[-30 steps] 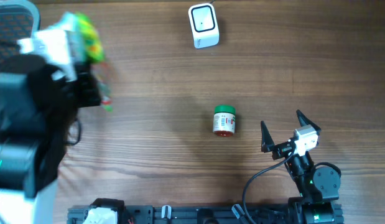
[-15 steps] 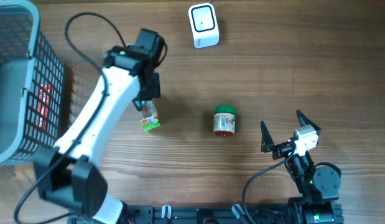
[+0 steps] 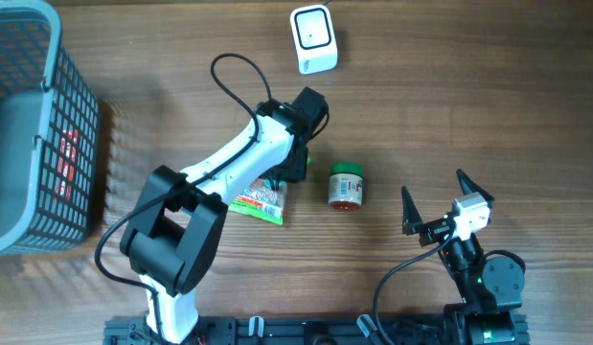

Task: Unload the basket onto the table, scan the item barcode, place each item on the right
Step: 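Carry the packets with the left gripper and drop them beside the jar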

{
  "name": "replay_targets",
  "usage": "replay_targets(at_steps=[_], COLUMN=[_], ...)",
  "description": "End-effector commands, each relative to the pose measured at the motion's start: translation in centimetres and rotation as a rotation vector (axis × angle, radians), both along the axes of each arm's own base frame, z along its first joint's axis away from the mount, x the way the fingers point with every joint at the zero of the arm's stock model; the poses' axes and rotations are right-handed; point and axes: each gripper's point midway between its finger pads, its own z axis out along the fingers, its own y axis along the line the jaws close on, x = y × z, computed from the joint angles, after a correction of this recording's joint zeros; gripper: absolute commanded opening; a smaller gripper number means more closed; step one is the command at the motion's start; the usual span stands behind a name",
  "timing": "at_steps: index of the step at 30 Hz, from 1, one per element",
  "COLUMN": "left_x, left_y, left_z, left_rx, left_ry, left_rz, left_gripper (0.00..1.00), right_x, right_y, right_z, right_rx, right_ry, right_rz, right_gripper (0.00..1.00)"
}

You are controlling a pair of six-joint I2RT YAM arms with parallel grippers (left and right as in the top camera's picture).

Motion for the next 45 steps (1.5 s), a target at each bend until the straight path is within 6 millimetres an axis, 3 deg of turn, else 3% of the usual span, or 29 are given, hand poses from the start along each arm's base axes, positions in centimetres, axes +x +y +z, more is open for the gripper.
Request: replay_targets(at_steps=[1,2,6,13,14,15,16,17,18,19,21,22,23,24,25,26,27,28,31,34,35,38,39,41,43,45], left_x=[-0.8,-0.8,-1.1,-0.7,-0.7,-0.9,-1.1,-1.4,-1.6,-1.7,-1.8,-1.9,-1.9,-2.0,-2.1,-2.1,-2.2,-2.2,-1.4,1.5,3.1,6.3,6.7,6.8,6.1,4.0], left_y=[-1.2,-1.2,-1.1,-1.3,-1.3,-1.3,-1.3,-1.2,-1.0,-1.0,-0.8,-0.8,-0.8,-0.8,-0.9,-1.0,-1.0,-0.9,-0.5,1.1,2.6,9.8,13.3,19.7,26.1,33.8], left_z=[-0.3,-0.3,-0.2,2.3,2.7,3.1,3.4,3.6,3.6,3.6,3.6,3.6,3.6,3.6,3.6,3.6,3.6,3.6,5.0,9.8,12.8,22.5,26.5,31.4,34.5,35.3], left_rx=[-0.061,-0.061,-0.057,-0.09,-0.095,-0.102,-0.108,-0.105,-0.101,-0.099,-0.094,-0.093,-0.092,-0.094,-0.1,-0.103,-0.104,-0.103,-0.114,-0.144,-0.139,-0.092,-0.076,-0.017,0.022,0.089], left_ry=[0.04,0.044,0.05,0.0,-0.006,-0.005,-0.002,0.005,0.011,0.015,0.022,0.025,0.026,0.029,0.034,0.037,0.039,0.042,0.02,-0.071,-0.134,-0.348,-0.442,-0.581,-0.689,-0.727], left_rz=[0.005,0.005,0.005,-0.008,-0.008,-0.008,-0.01,-0.009,-0.009,-0.008,-0.008,-0.008,-0.008,-0.008,-0.008,-0.008,-0.008,-0.008,0.006,0.01,0.027,0.187,0.267,0.405,0.57,0.772], left_gripper=[0.83,0.92,1.0,0.95,0.87,0.41,0.2,0.16,0.8,0.86,0.88,0.79,0.65,0.38,0.28,0.38,0.73,0.8,0.87,0.87,0.87,0.88,0.89,0.94,0.98,0.98], right_x=[0.0,0.0,0.0,0.0,0.0,0.0,0.0,0.0,0.0,0.0,0.0,0.0,0.0,0.0,0.0,0.0,0.0,0.0,0.0,0.0,0.0,0.0,0.0,0.0,0.0,0.0], right_y=[0.0,0.0,0.0,0.0,0.0,0.0,0.0,0.0,0.0,0.0,0.0,0.0,0.0,0.0,0.0,0.0,0.0,0.0,0.0,0.0,0.0,0.0,0.0,0.0,0.0,0.0], right_z=[0.1,0.1,0.1,0.1,0.1,0.1,0.1,0.1,0.1,0.1,0.1,0.1,0.1,0.1,0.1,0.1,0.1,0.1,0.1,0.1,0.1,0.1,0.1,0.1,0.1,0.1], right_rx=[-0.005,-0.005,-0.005,-0.005,-0.005,-0.005,-0.005,-0.005,-0.005,-0.005,-0.005,-0.005,-0.005,-0.005,-0.005,-0.005,-0.005,-0.005,-0.005,-0.005,-0.005,-0.005,-0.005,-0.005,-0.005,-0.005], right_ry=[-0.008,-0.008,-0.008,-0.008,-0.008,-0.008,-0.008,-0.008,-0.008,-0.008,-0.008,-0.008,-0.008,-0.008,-0.008,-0.008,-0.008,-0.008,-0.008,-0.008,-0.008,-0.008,-0.008,-0.008,-0.008,-0.008], right_rz=[-0.001,-0.001,-0.001,-0.001,-0.001,-0.001,-0.001,-0.001,-0.001,-0.001,-0.001,-0.001,-0.001,-0.001,-0.001,-0.001,-0.001,-0.001,-0.001,-0.001,-0.001,-0.001,-0.001,-0.001,-0.001,-0.001], right_gripper=[1.0,1.0,1.0,1.0,1.0,1.0,1.0,1.0,1.0,0.99,1.0,1.0,1.0,1.0,1.0,1.0,1.0,1.0,1.0,1.0,1.0,1.0,1.0,1.0,1.0,1.0])
